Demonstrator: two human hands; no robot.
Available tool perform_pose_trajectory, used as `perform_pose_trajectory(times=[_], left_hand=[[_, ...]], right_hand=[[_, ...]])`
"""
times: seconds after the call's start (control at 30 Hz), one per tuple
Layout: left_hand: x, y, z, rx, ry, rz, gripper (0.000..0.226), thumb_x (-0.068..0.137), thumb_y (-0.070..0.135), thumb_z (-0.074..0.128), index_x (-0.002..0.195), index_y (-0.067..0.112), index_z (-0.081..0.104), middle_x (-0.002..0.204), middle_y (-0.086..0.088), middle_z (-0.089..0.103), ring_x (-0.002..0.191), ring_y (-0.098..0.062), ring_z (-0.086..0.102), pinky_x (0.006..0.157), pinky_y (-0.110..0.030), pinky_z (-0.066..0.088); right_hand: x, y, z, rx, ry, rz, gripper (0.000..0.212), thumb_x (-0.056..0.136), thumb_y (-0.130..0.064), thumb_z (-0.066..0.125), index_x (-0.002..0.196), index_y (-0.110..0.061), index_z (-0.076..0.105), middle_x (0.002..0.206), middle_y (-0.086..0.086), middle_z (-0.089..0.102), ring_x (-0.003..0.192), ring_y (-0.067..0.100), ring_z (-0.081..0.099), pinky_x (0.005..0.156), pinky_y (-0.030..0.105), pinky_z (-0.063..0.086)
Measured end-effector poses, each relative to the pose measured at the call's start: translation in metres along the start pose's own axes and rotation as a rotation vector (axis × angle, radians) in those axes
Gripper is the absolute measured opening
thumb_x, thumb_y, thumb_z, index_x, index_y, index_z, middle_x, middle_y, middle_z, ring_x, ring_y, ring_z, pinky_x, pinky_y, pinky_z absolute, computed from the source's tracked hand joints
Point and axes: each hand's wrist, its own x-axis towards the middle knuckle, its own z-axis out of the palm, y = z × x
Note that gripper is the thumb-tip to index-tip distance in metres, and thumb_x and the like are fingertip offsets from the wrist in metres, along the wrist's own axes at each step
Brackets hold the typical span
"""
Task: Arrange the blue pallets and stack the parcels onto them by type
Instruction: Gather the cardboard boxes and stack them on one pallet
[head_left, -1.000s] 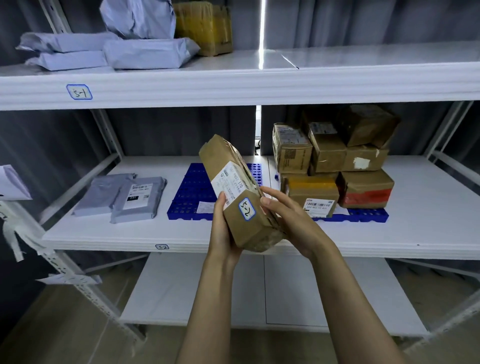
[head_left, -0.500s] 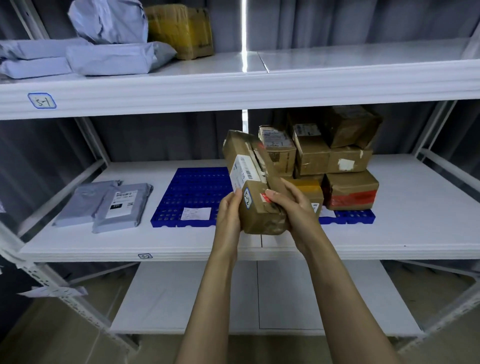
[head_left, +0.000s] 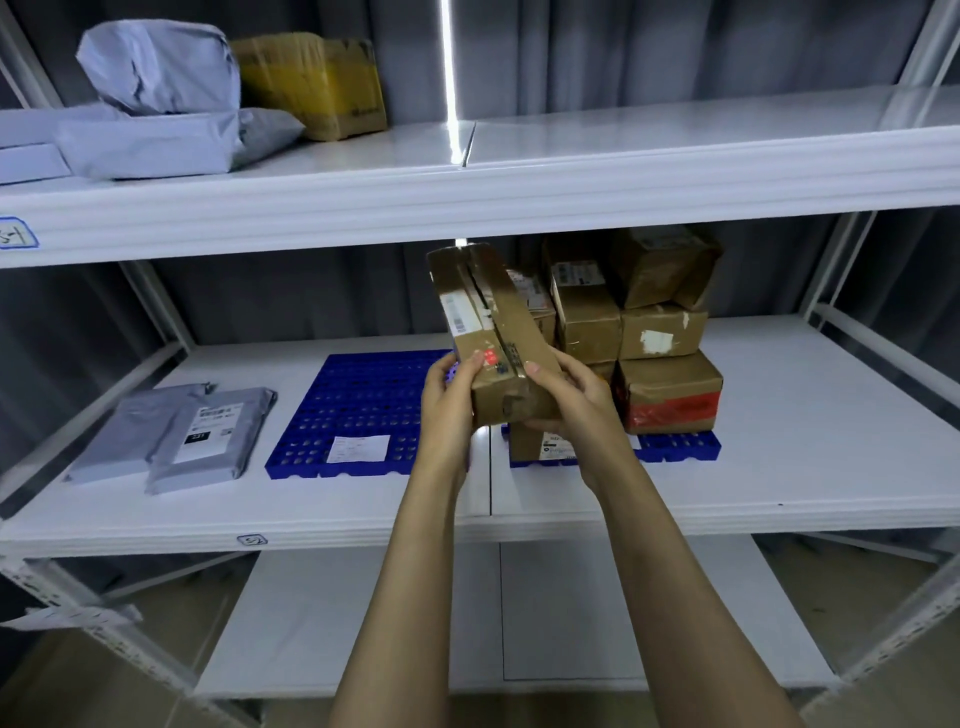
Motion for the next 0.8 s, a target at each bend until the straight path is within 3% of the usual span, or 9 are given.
perform_pose_trajectory(times=[0.1, 0.23, 0.4, 0.47, 0.57, 0.7, 0.8], left_hand=[[0.018, 0.007, 0.008, 0.027, -0.036, 0.013, 0.041, 0.095, 0.037, 0.053, 0.129, 0.015, 0.051, 0.101, -0.003, 0.068, 0.094, -0.017, 0.067, 0.082, -0.033, 0.056], [0.046, 0.018, 0.026, 0.071, -0.115, -0.013, 0.04, 0.097, 0.039, 0.048, 0.126, 0.012, 0.054, 0.113, -0.013, 0.067, 0.102, -0.025, 0.066, 0.066, -0.027, 0.056], [0.074, 0.027, 0.045, 0.131, -0.124, -0.023, 0.035, 0.097, 0.04, 0.048, 0.114, 0.012, 0.059, 0.112, -0.017, 0.068, 0.105, -0.031, 0.066, 0.088, -0.043, 0.054], [0.08, 0.025, 0.046, 0.166, -0.097, -0.011, 0.036, 0.097, 0.041, 0.048, 0.113, 0.011, 0.06, 0.111, -0.017, 0.068, 0.103, -0.029, 0.066, 0.091, -0.044, 0.053], [0.084, 0.019, 0.045, 0.193, -0.062, 0.039, 0.042, 0.095, 0.044, 0.049, 0.117, 0.009, 0.059, 0.108, -0.013, 0.068, 0.1, -0.026, 0.067, 0.085, -0.04, 0.055], [0.079, 0.01, 0.041, 0.154, -0.053, 0.112, 0.047, 0.091, 0.046, 0.057, 0.125, 0.013, 0.053, 0.111, -0.005, 0.064, 0.096, -0.014, 0.064, 0.07, -0.022, 0.053], [0.079, 0.003, 0.038, 0.184, -0.065, 0.196, 0.05, 0.088, 0.042, 0.064, 0.128, 0.015, 0.051, 0.116, -0.002, 0.062, 0.102, -0.012, 0.063, 0.075, -0.022, 0.055]], right_hand=[[0.01, -0.001, -0.006, -0.014, 0.017, -0.012, 0.043, 0.089, -0.034, 0.065, 0.129, -0.021, 0.058, 0.115, 0.001, 0.066, 0.108, 0.019, 0.063, 0.078, 0.035, 0.06], [0.025, -0.006, -0.007, 0.008, 0.062, -0.06, 0.043, 0.092, -0.027, 0.062, 0.134, -0.017, 0.053, 0.117, 0.003, 0.066, 0.103, 0.018, 0.066, 0.07, 0.028, 0.059], [0.045, -0.011, -0.006, 0.003, 0.107, -0.064, 0.044, 0.094, -0.026, 0.06, 0.135, -0.014, 0.051, 0.118, 0.005, 0.064, 0.099, 0.016, 0.066, 0.066, 0.023, 0.058], [0.052, -0.01, -0.006, -0.024, 0.119, -0.054, 0.046, 0.094, -0.027, 0.061, 0.137, -0.014, 0.049, 0.115, 0.005, 0.066, 0.094, 0.014, 0.067, 0.066, 0.025, 0.058], [0.056, -0.005, -0.005, -0.085, 0.142, -0.068, 0.049, 0.093, -0.029, 0.061, 0.138, -0.015, 0.048, 0.109, 0.004, 0.068, 0.088, 0.012, 0.069, 0.066, 0.026, 0.059], [0.055, 0.0, -0.003, -0.146, 0.209, -0.141, 0.045, 0.092, -0.03, 0.062, 0.133, -0.013, 0.052, 0.1, 0.002, 0.069, 0.078, 0.01, 0.068, 0.056, 0.019, 0.055], [0.059, -0.002, 0.001, -0.175, 0.26, -0.19, 0.041, 0.091, -0.031, 0.064, 0.126, -0.011, 0.057, 0.096, 0.001, 0.07, 0.078, 0.011, 0.069, 0.059, 0.018, 0.055]])
